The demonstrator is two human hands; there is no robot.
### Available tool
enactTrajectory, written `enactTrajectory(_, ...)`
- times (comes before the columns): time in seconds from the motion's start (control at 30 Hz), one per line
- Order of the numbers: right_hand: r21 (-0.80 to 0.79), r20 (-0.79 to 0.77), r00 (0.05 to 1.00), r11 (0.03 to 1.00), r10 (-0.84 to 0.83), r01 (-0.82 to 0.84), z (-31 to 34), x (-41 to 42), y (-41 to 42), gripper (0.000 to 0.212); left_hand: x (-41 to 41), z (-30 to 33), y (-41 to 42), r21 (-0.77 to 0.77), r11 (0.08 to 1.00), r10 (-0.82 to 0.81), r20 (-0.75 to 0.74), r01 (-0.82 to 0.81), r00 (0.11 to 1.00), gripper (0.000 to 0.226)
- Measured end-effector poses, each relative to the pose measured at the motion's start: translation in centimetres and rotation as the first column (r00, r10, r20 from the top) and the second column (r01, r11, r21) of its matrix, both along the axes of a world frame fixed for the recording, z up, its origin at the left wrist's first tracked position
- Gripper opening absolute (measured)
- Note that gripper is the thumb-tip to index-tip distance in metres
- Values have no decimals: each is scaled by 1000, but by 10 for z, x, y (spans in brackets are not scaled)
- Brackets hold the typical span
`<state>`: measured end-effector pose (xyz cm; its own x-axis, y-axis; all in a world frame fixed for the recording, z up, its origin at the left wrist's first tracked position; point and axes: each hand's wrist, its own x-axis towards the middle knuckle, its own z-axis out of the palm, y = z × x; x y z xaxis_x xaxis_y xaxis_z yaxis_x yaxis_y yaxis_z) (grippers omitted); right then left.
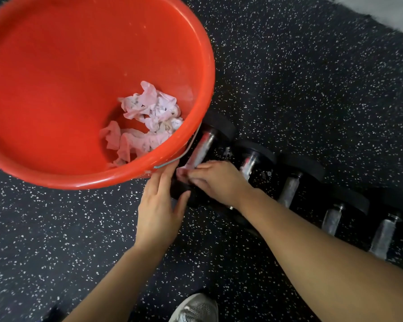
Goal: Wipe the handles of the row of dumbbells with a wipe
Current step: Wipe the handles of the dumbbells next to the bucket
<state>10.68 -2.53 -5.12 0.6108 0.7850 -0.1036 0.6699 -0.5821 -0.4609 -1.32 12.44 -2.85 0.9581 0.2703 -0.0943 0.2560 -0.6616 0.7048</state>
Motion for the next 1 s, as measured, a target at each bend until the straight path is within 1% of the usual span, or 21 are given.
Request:
enactTrajectory(0.07,-23,95,995,999,-33,35,0,8,-1,34,0,0,0,2,1000,-2,1,2,1000,75)
enactTrajectory(0.1,-8,129,988,996,-84,85,0,14,-3,34,0,0,1,2,1000,-2,-1,2,1000,75)
enactTrajectory(0.13,-5,139,979,988,-150,152,0,19,-4,39,-1,0,1,4,1000,0,-3,0,1000,74)
enactTrajectory(0.2,-51,127,952,956,-280,288,2,27,-4,47,-1,0,1,12,1000,-1,-6,1,1000,72)
enactTrajectory(0.27,-80,121,929,929,-351,361,0,30,-3,48,0,-1,2,14,1000,-5,-8,5,1000,71)
enactTrajectory(0.33,-84,105,945,944,-311,320,-2,27,-3,50,0,-1,3,16,1000,-6,-6,6,1000,69)
enactTrajectory(0.43,-89,31,994,990,-108,111,-2,16,-5,45,0,-2,3,19,1000,-4,5,4,1000,63)
enactTrajectory(0.5,-144,-10,1000,989,25,-27,0,9,-2,42,0,-2,3,9,1000,-3,8,3,1000,63)
enactTrajectory(0.57,-191,-27,995,977,94,-98,-1,5,1,42,0,-3,3,3,1000,2,15,-2,1000,64)
enactTrajectory(0.6,-182,-20,996,979,89,-91,-2,5,2,42,0,-3,3,0,1000,5,20,-5,1000,64)
enactTrajectory(0.67,-112,30,999,994,23,-19,-5,7,1,43,-1,-3,3,-5,1000,10,21,-10,1000,65)
enactTrajectory(0.73,-79,73,988,987,-133,139,-7,15,-1,46,-1,-3,4,-7,1000,18,15,-18,1000,65)
enactTrajectory(0.8,-69,103,935,935,-339,347,-8,25,-1,43,-2,-3,5,-6,1000,19,14,-19,1000,65)
enactTrajectory(0.83,-68,111,903,903,-415,424,-9,30,-1,41,-2,-4,5,-5,1000,17,18,-17,1000,64)
enactTrajectory(0.87,-74,112,886,885,-451,460,-10,32,0,40,-2,-4,6,-5,1000,15,21,-15,1000,64)
enactTrajectory(0.93,-62,96,904,904,-417,424,-11,28,1,39,-2,-3,6,-11,1000,13,20,-13,1000,64)
enactTrajectory(1.0,-13,53,950,951,-307,308,-10,14,3,37,-2,-3,5,-18,1000,19,10,-19,1000,64)
